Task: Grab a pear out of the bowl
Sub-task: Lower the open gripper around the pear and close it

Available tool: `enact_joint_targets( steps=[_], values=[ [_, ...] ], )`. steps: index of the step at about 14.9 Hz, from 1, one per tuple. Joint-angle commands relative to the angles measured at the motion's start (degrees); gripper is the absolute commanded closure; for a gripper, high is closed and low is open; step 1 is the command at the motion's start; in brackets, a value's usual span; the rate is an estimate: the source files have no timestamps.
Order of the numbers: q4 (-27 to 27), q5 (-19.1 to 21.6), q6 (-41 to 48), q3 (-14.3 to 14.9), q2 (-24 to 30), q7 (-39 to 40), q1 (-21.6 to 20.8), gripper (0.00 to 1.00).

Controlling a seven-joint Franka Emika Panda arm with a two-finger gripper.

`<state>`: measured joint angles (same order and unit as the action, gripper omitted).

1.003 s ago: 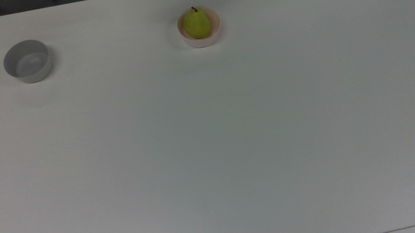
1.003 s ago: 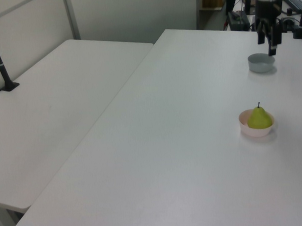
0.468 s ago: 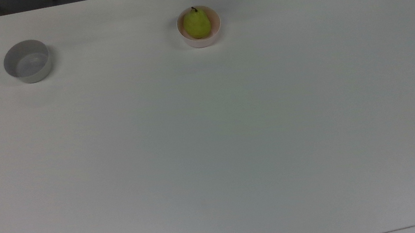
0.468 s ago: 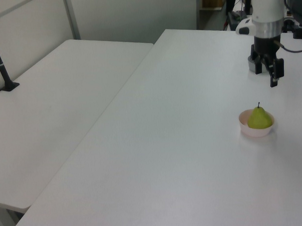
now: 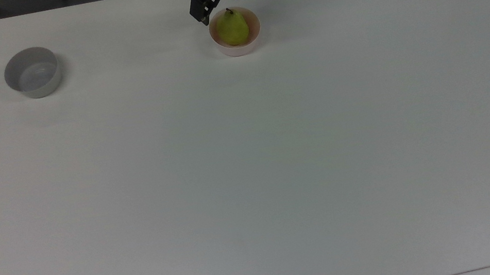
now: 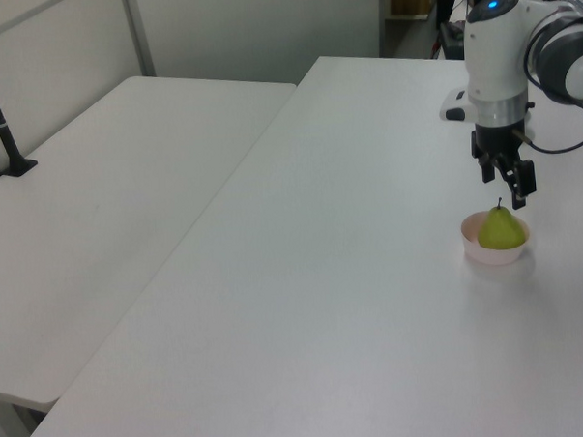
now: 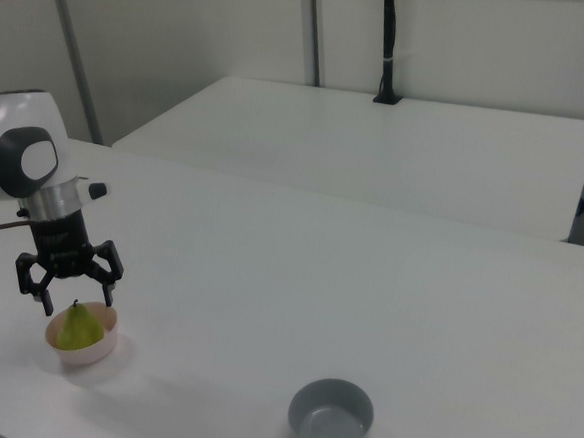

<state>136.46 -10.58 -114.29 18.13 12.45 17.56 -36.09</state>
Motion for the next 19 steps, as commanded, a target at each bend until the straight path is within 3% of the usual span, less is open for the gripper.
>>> enact_joint_targets(
  steps=[1,8,10,13,15,19],
  values=[
    [3.8,-1.99,-5.05,1.03,-0.58,0.28,-2.23,0.0],
    [4.25,-2.16,-7.96,1.03,-4.45,0.28,-3.73,0.05],
    [4.16,-2.16,-8.58,1.03,-4.89,0.46,-3.73,0.16],
    [4.16,-2.25,-8.93,1.03,-5.42,0.9,-3.73,0.52],
    [4.16,-2.25,-8.93,1.03,-5.42,1.86,-3.55,0.7],
    [3.81,-2.25,-8.06,1.12,-3.93,1.95,-3.46,0.74]
  ],
)
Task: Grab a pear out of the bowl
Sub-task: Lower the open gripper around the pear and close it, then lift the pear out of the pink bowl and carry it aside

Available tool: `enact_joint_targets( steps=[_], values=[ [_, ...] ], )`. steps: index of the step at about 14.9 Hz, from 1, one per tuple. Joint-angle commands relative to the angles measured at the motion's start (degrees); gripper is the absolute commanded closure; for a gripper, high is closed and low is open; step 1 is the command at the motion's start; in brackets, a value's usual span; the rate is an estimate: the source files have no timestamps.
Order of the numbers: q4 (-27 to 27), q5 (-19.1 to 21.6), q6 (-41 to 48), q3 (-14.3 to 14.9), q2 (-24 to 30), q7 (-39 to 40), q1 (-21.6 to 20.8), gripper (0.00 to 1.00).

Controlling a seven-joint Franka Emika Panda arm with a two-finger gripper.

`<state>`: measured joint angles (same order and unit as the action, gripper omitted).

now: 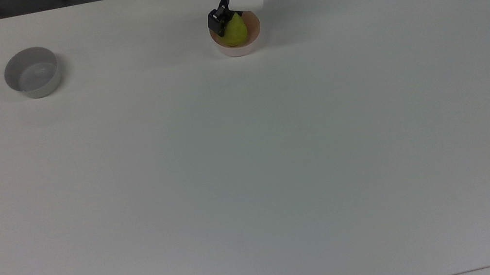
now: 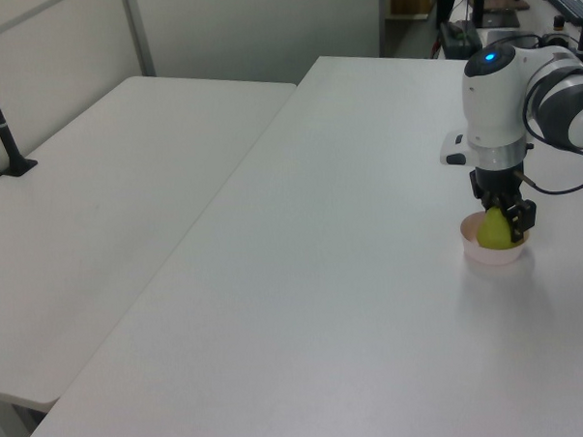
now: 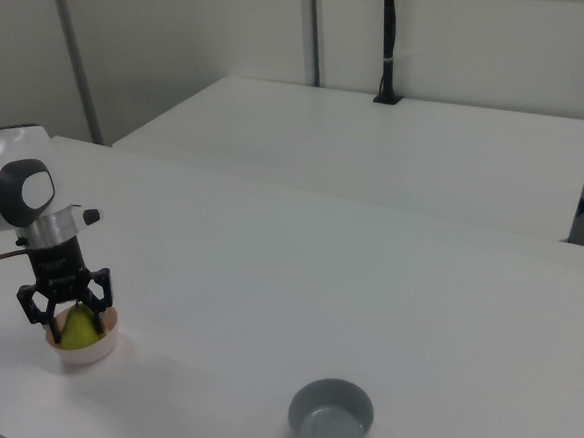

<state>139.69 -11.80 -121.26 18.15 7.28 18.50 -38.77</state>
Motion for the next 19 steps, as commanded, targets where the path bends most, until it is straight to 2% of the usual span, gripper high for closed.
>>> enact_joint_targets(
  steps=[1,8,11,12,17,19],
  values=[
    [0.58,-0.94,-0.82,1.1,2.29,1.01,-0.78,0.74],
    [-3.37,-0.77,8.31,3.46,13.44,1.1,-1.04,0.74],
    [-4.34,-0.68,11.04,3.82,16.36,1.71,-0.25,0.74],
    [-5.04,-0.5,11.92,3.73,16.53,1.63,1.06,0.74],
    [-11.98,-0.15,10.61,3.29,13.65,1.89,14.58,0.74],
    [-16.97,1.24,10.52,2.68,8.22,3.55,20.81,0.74]
  ],
)
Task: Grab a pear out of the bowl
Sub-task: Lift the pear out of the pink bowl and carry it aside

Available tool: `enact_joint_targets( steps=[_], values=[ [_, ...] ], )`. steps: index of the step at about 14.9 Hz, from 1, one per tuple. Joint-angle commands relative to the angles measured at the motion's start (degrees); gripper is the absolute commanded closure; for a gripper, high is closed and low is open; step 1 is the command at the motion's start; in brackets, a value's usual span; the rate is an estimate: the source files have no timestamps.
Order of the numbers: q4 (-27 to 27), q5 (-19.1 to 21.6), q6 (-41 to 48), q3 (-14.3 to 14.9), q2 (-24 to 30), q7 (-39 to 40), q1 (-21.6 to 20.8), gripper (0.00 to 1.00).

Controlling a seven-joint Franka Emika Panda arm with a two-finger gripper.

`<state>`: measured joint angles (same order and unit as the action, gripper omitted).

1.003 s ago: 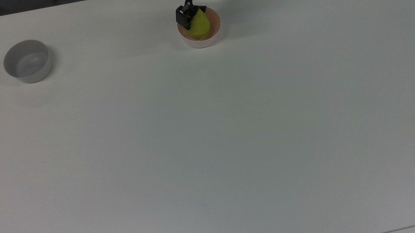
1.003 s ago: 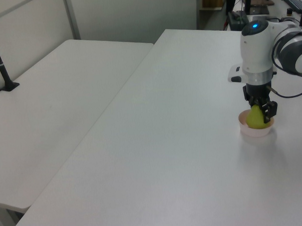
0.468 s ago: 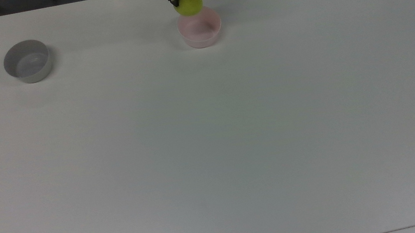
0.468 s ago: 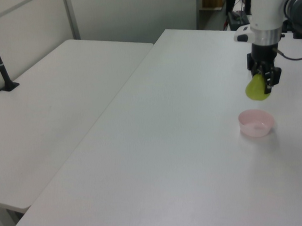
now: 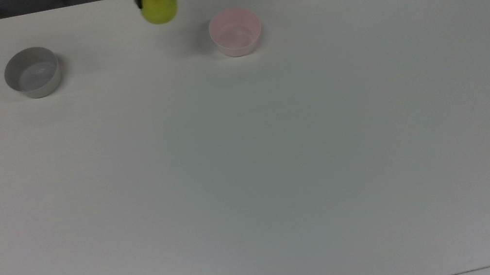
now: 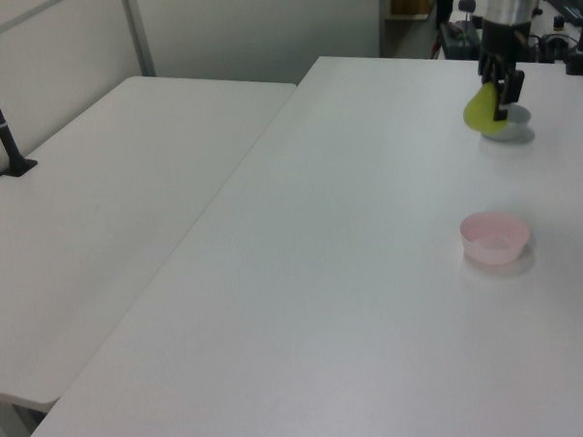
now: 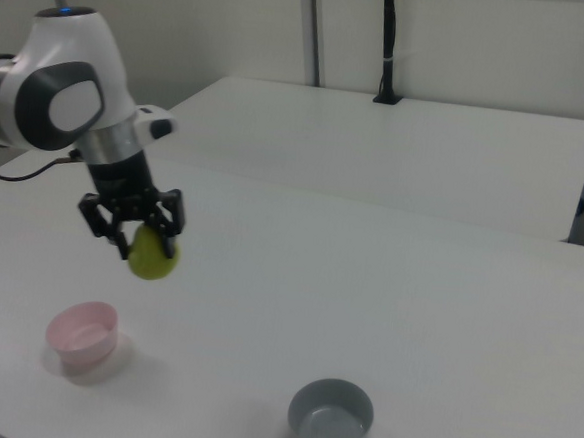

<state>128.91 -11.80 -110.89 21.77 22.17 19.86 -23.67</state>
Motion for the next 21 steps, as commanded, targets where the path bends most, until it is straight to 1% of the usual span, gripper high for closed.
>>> enact_joint_targets(
  steps=[1,2,3,4,5,6,8,9,13,14,18,21],
  values=[
    [-9.43,3.6,0.15,-2.34,-10.35,3.24,8.52,0.74],
    [-12.42,5.37,0.15,-4.79,-13.87,4.04,12.2,0.74],
    [-14.1,5.65,0.15,-6.38,-15.73,4.22,14.41,0.74],
    [-15.77,5.74,0.15,-7.87,-17.75,4.22,16.35,0.74],
    [-16.57,5.82,0.15,-8.58,-18.73,4.22,17.41,0.74],
    [-17.28,5.91,0.15,-10.07,-19.78,4.31,18.99,0.74],
    [-18.86,7.14,0.15,-15.42,-21.98,4.31,23.9,0.73],
    [-19.48,7.58,0.15,-17.71,-23.03,4.31,25.5,0.74],
    [-19.39,8.02,0.15,-19.75,-23.66,4.22,26.3,0.73],
    [-19.48,8.02,0.06,-19.75,-24.09,4.22,26.04,0.73],
    [-19.48,7.93,-2.66,-19.75,-28.83,3.87,24.46,0.73],
    [-19.22,7.85,-3.01,-19.75,-31.48,4.22,24.37,0.73]
  ],
)
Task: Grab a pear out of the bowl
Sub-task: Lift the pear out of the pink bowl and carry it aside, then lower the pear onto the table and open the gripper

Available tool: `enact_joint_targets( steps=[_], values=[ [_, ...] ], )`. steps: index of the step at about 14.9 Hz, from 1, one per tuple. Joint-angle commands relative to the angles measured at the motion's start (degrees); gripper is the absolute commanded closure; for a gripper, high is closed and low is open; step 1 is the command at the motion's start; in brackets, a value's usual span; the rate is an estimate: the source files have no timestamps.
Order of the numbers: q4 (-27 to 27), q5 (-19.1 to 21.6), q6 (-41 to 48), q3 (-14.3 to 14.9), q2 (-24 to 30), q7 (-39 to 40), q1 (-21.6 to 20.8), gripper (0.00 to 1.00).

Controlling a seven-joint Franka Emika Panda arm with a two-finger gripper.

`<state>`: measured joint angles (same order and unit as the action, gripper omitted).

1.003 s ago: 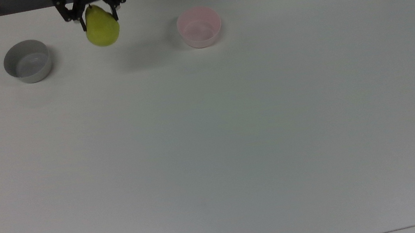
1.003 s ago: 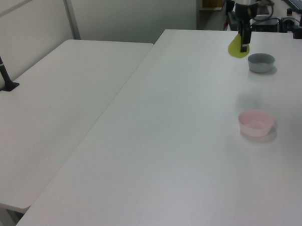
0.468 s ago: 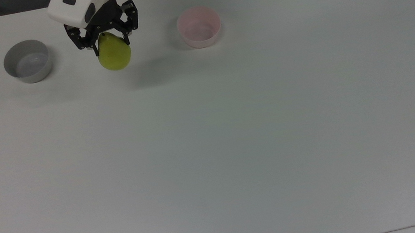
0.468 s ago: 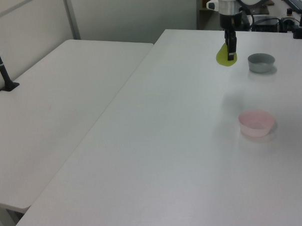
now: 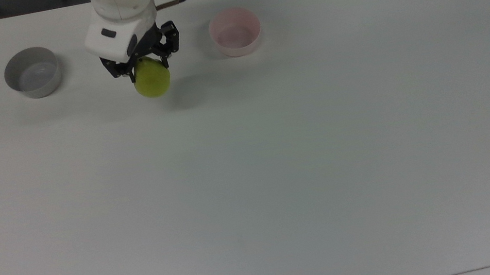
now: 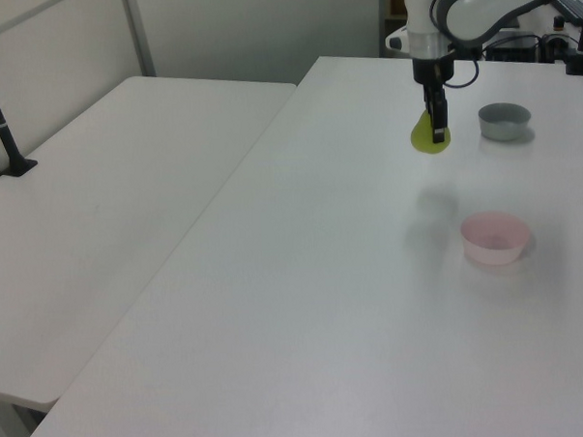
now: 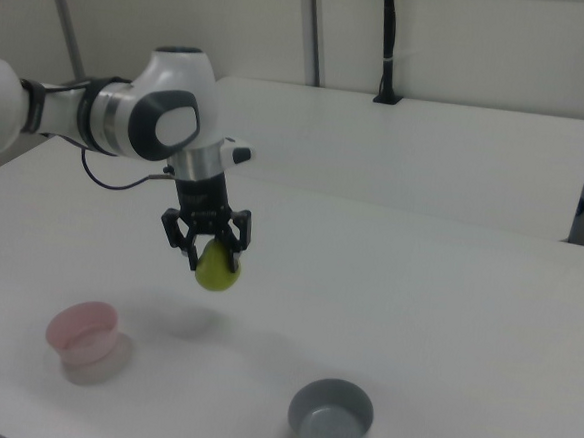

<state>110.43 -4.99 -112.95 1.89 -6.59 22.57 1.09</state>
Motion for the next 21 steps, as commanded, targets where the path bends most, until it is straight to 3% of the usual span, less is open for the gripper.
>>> enact_joint_targets(
  steps=[1,7,8,9,10,11,14,18,21],
  values=[
    [-0.75,1.04,-1.04,0.13,-4.29,1.51,-0.39,0.73],
    [-0.66,0.25,-3.94,0.13,-9.14,1.34,-0.39,0.68],
    [-0.66,0.25,-3.94,0.13,-9.84,1.34,-0.3,0.6],
    [-0.66,0.25,-3.94,0.13,-9.85,1.34,-0.3,0.4],
    [-0.75,0.25,-3.94,0.13,-9.85,0.9,-0.3,0.04],
    [-0.75,0.25,-3.94,0.13,-9.76,0.72,-0.3,0.0],
    [-1.27,0.34,-3.77,0.4,-7.57,-1.55,-0.39,0.0],
    [-1.27,0.25,-2.89,1.1,1.03,-9.89,-1.26,0.0],
    [-2.23,0.16,1.4,4.52,6.13,-15.09,-4.51,0.0]
  ],
)
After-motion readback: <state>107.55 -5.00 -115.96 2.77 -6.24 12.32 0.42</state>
